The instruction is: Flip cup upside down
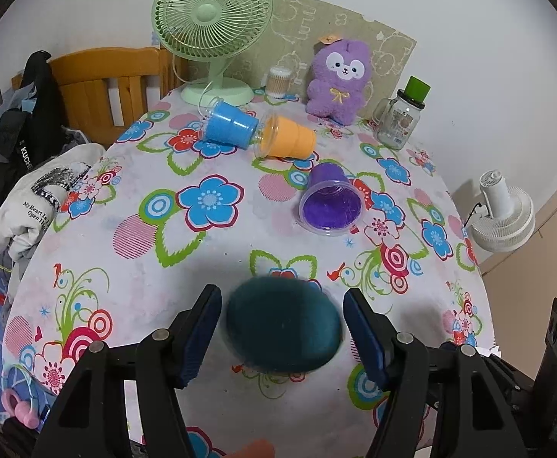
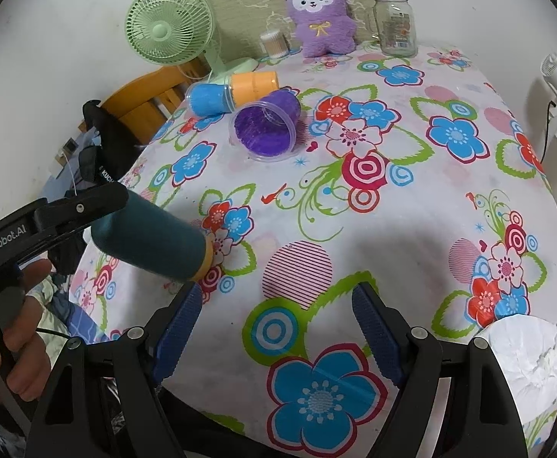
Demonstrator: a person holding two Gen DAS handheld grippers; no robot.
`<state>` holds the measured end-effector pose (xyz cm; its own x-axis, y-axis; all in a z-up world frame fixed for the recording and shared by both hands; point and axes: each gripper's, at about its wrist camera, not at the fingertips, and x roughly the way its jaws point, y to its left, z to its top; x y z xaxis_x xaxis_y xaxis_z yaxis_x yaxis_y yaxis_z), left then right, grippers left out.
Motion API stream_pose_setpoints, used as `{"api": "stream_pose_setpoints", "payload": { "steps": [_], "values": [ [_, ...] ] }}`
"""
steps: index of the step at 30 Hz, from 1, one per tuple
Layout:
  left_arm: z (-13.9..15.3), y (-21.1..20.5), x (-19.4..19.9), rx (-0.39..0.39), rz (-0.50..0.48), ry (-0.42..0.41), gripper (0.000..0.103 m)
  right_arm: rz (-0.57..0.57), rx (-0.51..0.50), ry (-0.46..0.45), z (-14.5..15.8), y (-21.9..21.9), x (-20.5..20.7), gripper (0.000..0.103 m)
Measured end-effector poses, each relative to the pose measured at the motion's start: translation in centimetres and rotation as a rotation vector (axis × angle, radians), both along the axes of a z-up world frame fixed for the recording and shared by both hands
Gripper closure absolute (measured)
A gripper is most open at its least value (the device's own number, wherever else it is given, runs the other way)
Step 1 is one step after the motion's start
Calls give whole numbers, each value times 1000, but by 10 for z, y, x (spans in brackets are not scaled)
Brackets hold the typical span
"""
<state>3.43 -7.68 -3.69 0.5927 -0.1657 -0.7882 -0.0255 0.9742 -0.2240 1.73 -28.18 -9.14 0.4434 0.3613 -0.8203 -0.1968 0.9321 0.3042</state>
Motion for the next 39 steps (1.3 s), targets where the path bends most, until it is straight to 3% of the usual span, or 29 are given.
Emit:
{"api": "stream_pose_setpoints", "payload": {
  "steps": [18,28,39],
  "values": [
    [4,5,-4,-7,4,-18,28,10,-6,18,-8,7,4,20],
    [5,13,-10,-20,8,-33,17,30,-18,14,-6,20,5,20],
    [8,21,-16,-29,4,-44,13,46,-31,11,-4,31,5,20]
  ]
}}
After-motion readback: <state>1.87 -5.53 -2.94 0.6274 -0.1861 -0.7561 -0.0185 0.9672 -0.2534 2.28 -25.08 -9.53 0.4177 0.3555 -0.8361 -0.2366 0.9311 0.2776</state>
